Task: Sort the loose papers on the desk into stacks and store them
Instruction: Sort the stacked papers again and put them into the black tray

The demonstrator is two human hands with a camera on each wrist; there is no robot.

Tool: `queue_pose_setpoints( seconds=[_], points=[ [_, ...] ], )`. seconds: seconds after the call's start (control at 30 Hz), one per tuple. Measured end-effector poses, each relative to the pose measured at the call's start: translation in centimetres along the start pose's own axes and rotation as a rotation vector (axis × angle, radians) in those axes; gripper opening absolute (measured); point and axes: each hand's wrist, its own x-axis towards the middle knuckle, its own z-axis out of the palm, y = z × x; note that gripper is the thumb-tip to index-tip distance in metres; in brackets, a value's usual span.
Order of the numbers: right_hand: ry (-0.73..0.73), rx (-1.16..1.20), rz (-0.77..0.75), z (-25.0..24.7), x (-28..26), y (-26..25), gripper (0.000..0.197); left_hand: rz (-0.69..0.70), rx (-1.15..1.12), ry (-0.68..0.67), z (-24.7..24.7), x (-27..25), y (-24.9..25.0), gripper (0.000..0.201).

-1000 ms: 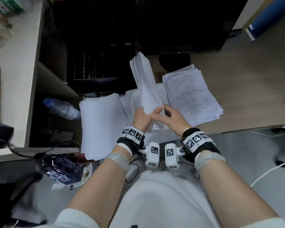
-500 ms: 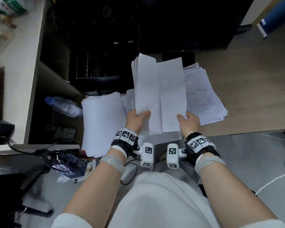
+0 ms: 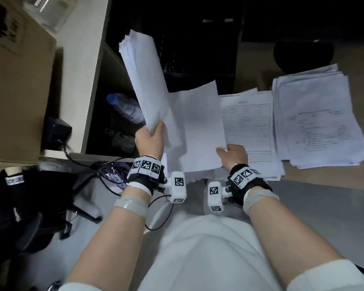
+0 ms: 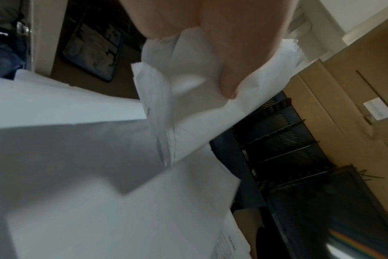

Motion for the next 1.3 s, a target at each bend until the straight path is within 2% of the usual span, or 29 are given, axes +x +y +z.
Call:
queue_pose_setpoints(
  seconds=[0.1, 0.17, 0.23, 0.27, 0.3, 0.37, 0.47, 0.57, 0.67, 0.77, 0.83, 0.87, 0.93, 1.07, 1.23, 1.3],
  points=[
    [-0.073, -0.049, 0.011, 4.2, 0.5, -1.1, 0.021, -0.025, -0.007, -0.085, -0.4, 1.6, -1.3, 0.033],
    [-0.104, -0.067, 0.019, 6.6, 0.6, -1.6, 0.024, -0.049, 0.019, -0.132, -0.6, 2.3, -2.5, 0.028],
    [-0.147, -0.078, 0.03, 7.8, 0.5, -2.4, 0.029, -0.068, 0.02, -0.183, -0.7, 2.8, -3.2, 0.022],
    [-0.166, -0.077, 0.039, 8.1, 0.6, -2.7, 0.025, -0.077, 0.016, -0.207, -0.6, 3.0, -3.3, 0.026],
    [-0.154, -0.071, 0.049, 7.9, 0.5, -3.0, 0.032, -0.083, 0.018, -0.226, -0.5, 3.2, -3.5, 0.033],
    [-0.07, -0.011, 0.038, 6.4, 0.1, -3.8, 0.047, -0.086, 0.037, -0.261, 0.1, 3.3, -3.6, 0.048],
    [0.081, 0.236, -0.071, 2.4, -0.1, -5.2, 0.038, -0.07, 0.087, -0.306, 1.6, 2.6, -2.8, 0.045],
    [-0.023, 0.482, -0.174, -1.4, -0.4, -6.8, 0.04, -0.095, 0.089, -0.387, 4.0, 0.9, -1.7, 0.03],
    [0.009, 0.456, -0.241, -4.7, -0.8, -6.9, 0.041, -0.055, 0.048, -0.499, 6.8, -1.6, 0.2, 0.035],
    [0.113, 0.503, -0.26, -7.9, -1.5, -4.8, 0.022, -0.042, -0.012, -0.603, 9.4, -4.6, 2.4, 0.024],
    [0.138, 0.524, -0.278, -10.1, -1.9, -3.3, 0.016, -0.024, -0.032, -0.599, 11.0, -6.4, 3.2, 0.046],
    [0.135, 0.533, -0.278, -11.1, -1.8, -2.6, 0.015, -0.016, -0.038, -0.599, 11.7, -7.2, 3.3, 0.051],
    [0.121, 0.571, -0.255, -12.8, -1.5, -1.2, 0.02, -0.026, -0.077, -0.607, 13.0, -8.8, 3.9, 0.051],
    [0.07, 0.672, -0.186, -15.0, -1.1, 0.5, 0.044, -0.01, -0.086, -0.646, 14.6, -10.6, 4.4, 0.05],
    [0.093, 0.7, -0.174, -16.5, -1.0, 0.6, 0.035, -0.05, -0.149, -0.733, 15.7, -10.3, 5.3, 0.052],
    [0.113, 0.666, -0.165, -16.9, -0.8, 0.3, 0.035, -0.045, -0.137, -0.736, 16.2, -9.9, 5.9, 0.046]
  ],
)
